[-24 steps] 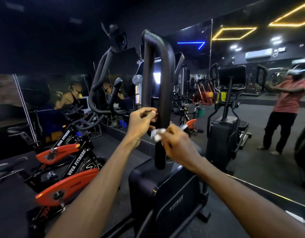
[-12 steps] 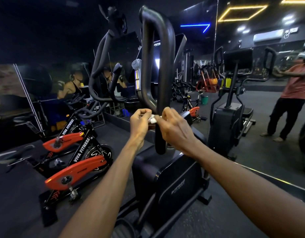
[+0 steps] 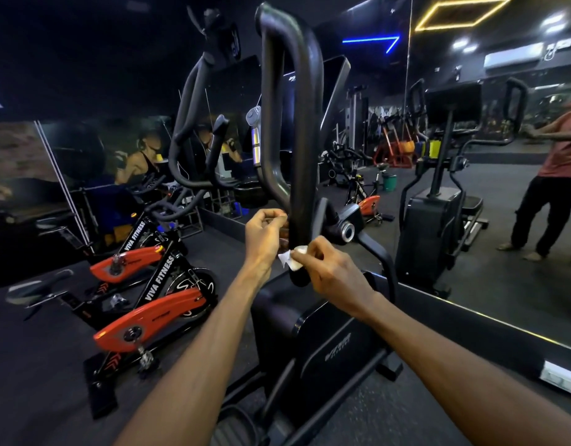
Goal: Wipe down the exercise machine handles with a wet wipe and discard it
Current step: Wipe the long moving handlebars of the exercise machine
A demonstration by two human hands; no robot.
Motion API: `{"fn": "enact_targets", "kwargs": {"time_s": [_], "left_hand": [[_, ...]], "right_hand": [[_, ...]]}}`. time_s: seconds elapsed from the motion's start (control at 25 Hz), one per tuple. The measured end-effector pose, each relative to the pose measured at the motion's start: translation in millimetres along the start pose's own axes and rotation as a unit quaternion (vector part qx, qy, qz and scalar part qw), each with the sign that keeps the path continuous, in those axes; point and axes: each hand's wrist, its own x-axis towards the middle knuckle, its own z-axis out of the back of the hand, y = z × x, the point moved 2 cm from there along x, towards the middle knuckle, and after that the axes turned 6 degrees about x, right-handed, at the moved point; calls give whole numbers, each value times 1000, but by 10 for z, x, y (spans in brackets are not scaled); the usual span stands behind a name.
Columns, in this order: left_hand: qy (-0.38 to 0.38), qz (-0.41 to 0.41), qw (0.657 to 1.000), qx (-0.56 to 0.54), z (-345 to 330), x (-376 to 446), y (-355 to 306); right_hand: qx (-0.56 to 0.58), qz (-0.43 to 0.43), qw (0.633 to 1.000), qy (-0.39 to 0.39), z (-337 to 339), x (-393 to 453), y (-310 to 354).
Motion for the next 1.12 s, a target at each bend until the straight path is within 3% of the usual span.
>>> {"fn": "enact_targets", "kwargs": {"time_s": [0.08, 0.16, 0.28, 0.36, 0.48, 0.56, 0.64, 0.8, 0.96, 1.12], "left_hand": [[-14, -13, 1000, 19, -18, 28, 18], [-47, -40, 997, 42, -37, 36, 1], [-116, -149, 968, 165, -47, 43, -108], [-137, -229, 939, 216, -71, 61, -244], [-147, -297, 910, 249, -142, 111, -372], [-156, -317, 896, 268, -192, 140, -417], [-163, -309, 901, 256, -237, 157, -439], [-152, -289, 924, 197, -347, 226, -525], [-120, -292, 939, 139, -448, 308, -708], [-111, -290, 945, 103, -565, 367, -858]], "right_hand": [[56, -56, 992, -98, 90, 144, -171], [118, -174, 955, -207, 141, 260, -307], [200, -277, 924, -170, -71, 11, -232], [232, -311, 901, -195, -72, 48, -209], [282, -329, 858, -275, 63, 432, -283], [295, -350, 846, -273, 11, 397, -235], [298, -359, 848, -251, -61, 282, -118], [329, -340, 820, -323, 115, 657, -265], [325, -351, 818, -320, -17, 480, -139], [344, -308, 802, -380, 208, 862, -269]]}}
